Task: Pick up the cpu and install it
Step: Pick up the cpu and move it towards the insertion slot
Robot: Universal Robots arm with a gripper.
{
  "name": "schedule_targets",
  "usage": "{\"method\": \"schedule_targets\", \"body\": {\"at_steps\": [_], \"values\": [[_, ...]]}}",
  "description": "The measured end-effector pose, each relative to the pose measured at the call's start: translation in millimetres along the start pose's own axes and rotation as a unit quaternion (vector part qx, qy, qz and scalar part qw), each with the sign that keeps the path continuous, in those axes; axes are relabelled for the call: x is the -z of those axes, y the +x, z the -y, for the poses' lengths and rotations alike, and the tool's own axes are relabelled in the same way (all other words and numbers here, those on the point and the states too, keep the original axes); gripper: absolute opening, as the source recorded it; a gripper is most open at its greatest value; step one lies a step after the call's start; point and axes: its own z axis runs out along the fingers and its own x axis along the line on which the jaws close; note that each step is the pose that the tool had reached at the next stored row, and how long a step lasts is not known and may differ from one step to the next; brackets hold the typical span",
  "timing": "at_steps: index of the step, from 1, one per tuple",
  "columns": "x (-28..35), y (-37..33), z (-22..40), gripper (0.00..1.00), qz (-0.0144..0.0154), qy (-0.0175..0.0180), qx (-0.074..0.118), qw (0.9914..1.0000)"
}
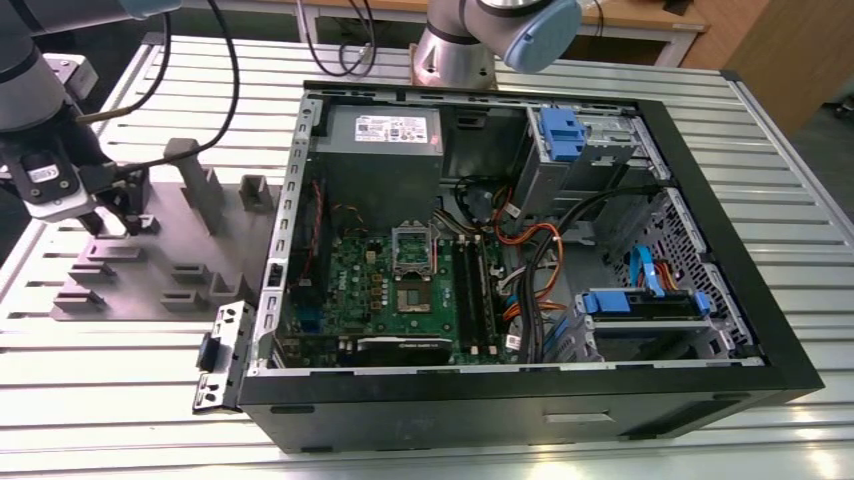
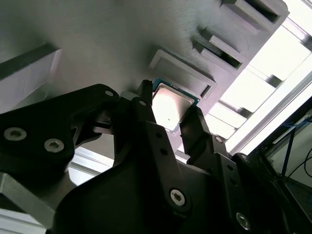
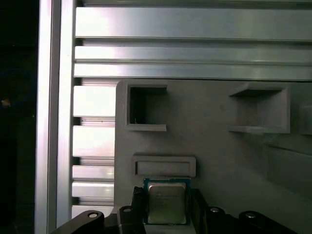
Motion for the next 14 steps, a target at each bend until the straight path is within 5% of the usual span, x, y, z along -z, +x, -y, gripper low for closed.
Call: {"method": "schedule_targets", "body": {"at_steps": [14], "values": [[3.0,0.0,-0.1,0.47,0.0,0.0013,0.0,1.0]]}}
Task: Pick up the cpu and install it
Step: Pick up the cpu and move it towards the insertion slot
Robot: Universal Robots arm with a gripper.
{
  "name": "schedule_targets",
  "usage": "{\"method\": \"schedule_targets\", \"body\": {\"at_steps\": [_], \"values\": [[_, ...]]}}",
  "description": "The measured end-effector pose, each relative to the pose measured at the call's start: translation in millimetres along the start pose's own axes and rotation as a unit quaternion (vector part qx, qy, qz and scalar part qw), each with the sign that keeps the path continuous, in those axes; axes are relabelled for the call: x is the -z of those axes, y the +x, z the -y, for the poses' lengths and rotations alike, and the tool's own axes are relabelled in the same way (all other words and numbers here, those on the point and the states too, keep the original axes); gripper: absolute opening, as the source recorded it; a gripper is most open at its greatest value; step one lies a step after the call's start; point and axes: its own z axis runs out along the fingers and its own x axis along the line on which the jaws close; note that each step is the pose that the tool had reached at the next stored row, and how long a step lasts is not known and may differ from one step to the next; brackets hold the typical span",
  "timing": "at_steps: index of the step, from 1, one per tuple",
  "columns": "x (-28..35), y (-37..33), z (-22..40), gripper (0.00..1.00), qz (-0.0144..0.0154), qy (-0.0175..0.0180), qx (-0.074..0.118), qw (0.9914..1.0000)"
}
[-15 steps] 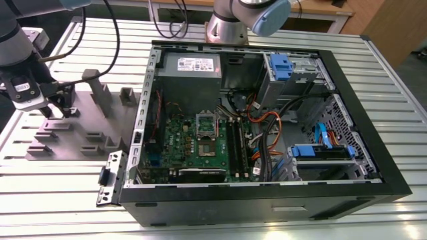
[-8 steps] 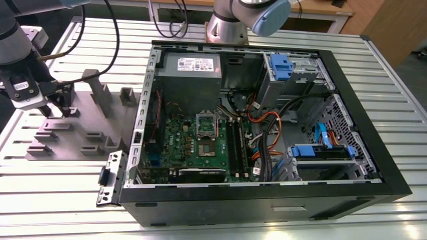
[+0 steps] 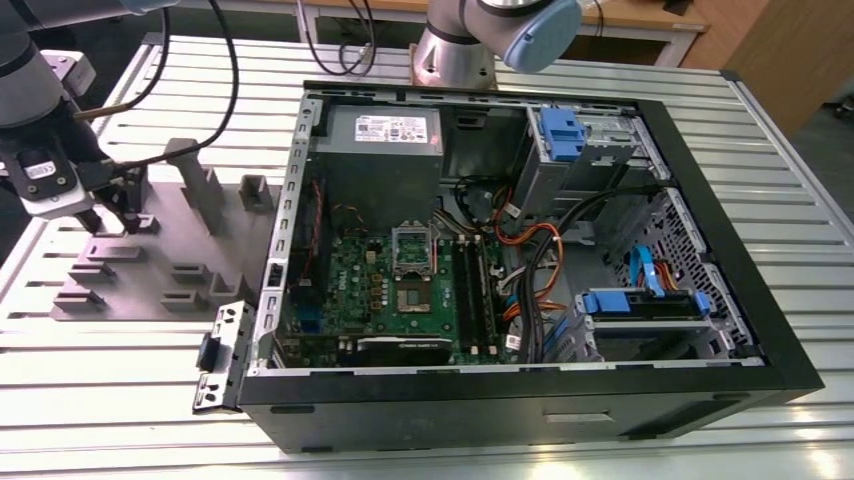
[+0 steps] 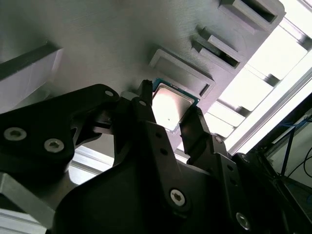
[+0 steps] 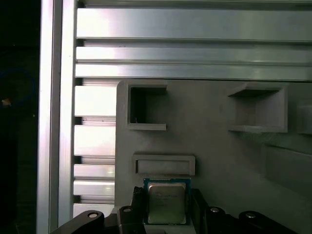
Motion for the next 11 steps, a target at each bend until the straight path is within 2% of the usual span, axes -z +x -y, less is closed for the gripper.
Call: {"method": "schedule_targets", "body": {"at_steps": [4,6,10,11], "values": [[0.7,0.0,0.0,0.47,0.0,0.0008,0.0,1.0],[1.5,0.0,0.0,0.47,0.0,0.0031,0.0,1.0],[2.0,0.0,0.0,0.47,0.0,0.0036,0.0,0.99999],[2.9,0.0,-0.1,0.47,0.0,0.005,0.0,0.99999]]}}
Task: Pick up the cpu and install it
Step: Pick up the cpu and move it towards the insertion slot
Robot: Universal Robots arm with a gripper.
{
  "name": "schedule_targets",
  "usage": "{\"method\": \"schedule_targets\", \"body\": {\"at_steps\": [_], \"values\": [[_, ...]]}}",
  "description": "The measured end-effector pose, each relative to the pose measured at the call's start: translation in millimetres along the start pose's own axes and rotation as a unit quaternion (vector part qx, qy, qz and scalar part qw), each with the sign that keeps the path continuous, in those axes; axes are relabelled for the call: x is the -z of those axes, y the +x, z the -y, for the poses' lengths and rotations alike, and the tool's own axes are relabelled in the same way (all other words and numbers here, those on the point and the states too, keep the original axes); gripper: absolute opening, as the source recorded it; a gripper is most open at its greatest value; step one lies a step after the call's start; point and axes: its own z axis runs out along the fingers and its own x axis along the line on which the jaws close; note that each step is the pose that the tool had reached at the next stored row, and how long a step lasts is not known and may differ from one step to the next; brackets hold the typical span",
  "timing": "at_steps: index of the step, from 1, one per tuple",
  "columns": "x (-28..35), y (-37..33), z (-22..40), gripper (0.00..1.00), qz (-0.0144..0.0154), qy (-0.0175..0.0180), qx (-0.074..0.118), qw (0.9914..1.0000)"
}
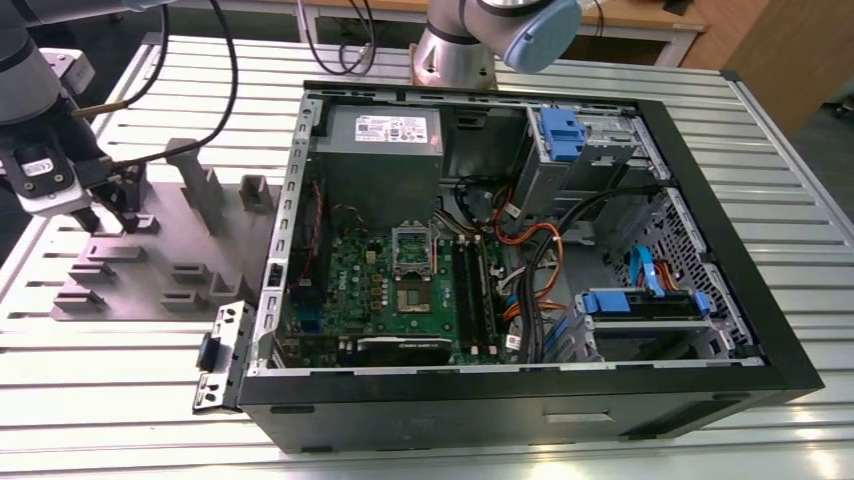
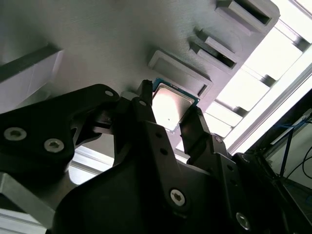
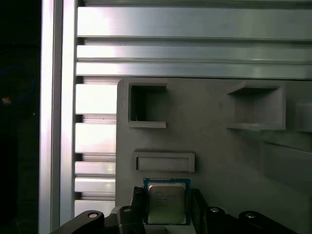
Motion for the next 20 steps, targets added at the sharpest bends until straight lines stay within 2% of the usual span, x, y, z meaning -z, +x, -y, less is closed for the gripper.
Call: {"method": "schedule_targets", "body": {"at_steps": [20], "values": [[6.1,0.1,0.0,0.47,-0.0001,0.0004,0.0,1.0]]}}
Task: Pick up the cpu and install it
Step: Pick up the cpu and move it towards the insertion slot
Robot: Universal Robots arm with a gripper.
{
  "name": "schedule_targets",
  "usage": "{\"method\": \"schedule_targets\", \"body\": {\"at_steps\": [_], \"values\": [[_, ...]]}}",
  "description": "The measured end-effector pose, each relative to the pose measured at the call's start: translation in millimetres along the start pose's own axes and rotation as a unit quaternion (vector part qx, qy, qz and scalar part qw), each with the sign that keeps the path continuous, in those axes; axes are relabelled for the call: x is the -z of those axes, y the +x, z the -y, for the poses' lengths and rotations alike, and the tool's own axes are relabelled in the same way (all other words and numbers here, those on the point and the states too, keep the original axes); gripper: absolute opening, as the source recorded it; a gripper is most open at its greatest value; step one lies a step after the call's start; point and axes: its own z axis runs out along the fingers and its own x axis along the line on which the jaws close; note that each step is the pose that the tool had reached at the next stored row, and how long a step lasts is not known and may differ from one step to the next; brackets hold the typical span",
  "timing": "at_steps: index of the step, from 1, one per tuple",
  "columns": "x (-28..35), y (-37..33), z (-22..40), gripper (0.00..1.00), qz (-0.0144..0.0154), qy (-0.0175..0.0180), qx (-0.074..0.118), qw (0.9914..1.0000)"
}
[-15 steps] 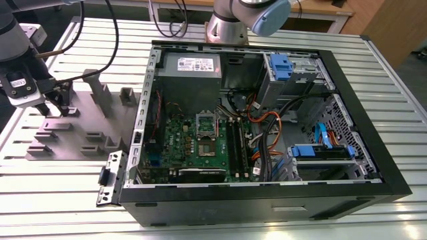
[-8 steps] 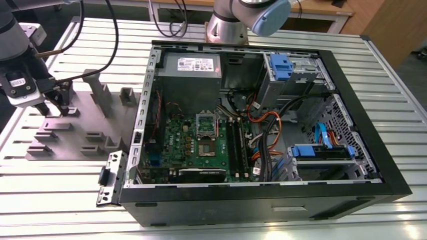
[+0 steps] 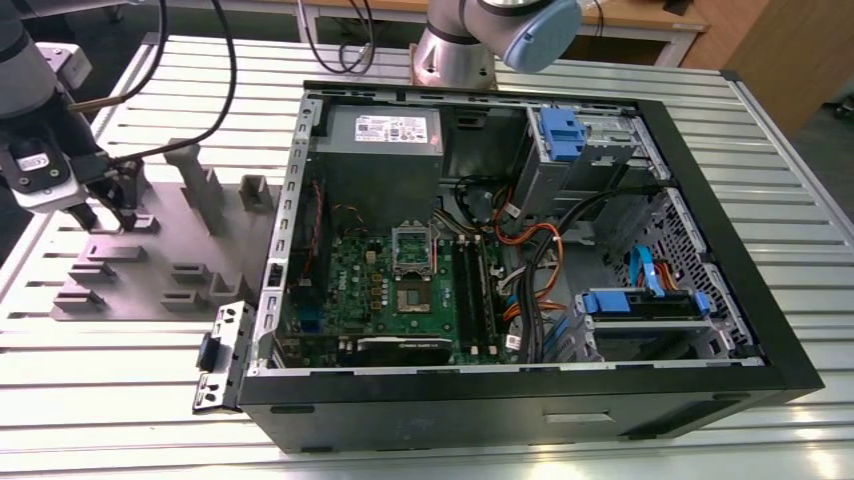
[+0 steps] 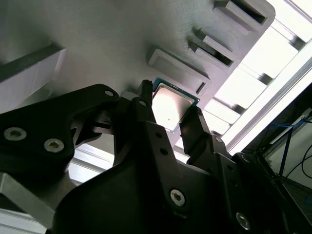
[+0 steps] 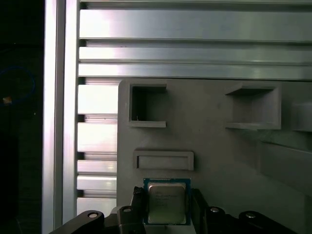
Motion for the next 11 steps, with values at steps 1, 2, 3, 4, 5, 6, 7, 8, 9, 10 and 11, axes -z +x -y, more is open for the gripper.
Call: {"method": "schedule_targets", "body": {"at_steps": [1,2,3,4,5,6,7,8,9,10,11], "values": [[0.6,0.0,0.0,0.47,0.0,0.0,0.0,1.0],[1.4,0.0,0.0,0.47,0.0,0.0,0.0,1.0],[1.9,0.0,0.0,0.47,0.0001,-0.0001,0.0,1.0],[1.9,0.0,0.0,0.47,0.0002,-0.0001,0.0,1.0],[1.9,0.0,0.0,0.47,0.0002,-0.0002,0.0,1.0],[2.0,0.0,-0.1,0.47,0.0001,-0.0009,0.0,1.0],[2.0,0.0,0.0,0.47,0.0001,-0.0017,0.0,1.0],[2.1,0.0,0.0,0.47,0.0002,-0.0017,0.0,1.0],[2.2,0.0,0.0,0.47,0.0002,-0.0017,0.0,1.0],[2.7,0.0,0.0,0.47,0.0001,-0.0016,0.0,1.0],[3.1,0.0,0.0,0.47,0.0,-0.0016,0.0,1.0]]}}
